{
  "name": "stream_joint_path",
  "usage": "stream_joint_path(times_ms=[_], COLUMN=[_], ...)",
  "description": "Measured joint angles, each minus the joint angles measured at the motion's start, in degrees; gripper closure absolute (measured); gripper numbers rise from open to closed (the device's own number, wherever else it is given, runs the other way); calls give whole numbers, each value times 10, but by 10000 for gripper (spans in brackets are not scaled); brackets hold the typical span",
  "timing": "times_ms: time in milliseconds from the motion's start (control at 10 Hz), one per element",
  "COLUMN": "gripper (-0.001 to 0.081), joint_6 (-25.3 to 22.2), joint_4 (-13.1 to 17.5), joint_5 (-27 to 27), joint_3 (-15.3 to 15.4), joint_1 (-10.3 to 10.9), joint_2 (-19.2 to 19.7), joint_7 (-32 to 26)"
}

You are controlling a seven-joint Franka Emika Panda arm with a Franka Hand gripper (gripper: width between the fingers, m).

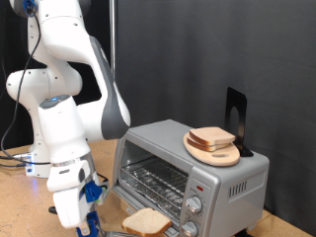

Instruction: Make a piece of toast with the oven

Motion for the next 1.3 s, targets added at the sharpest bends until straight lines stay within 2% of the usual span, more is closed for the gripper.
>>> stream_joint_path(times_ms=[800, 1300], gripper=[440, 440], joint_6=[-5, -2], joint_4=[-57, -78], joint_5=[-23, -18], joint_3=[-28, -32], joint_1=[-2, -16], joint_2=[-33, -38], joint_7=[-11, -44])
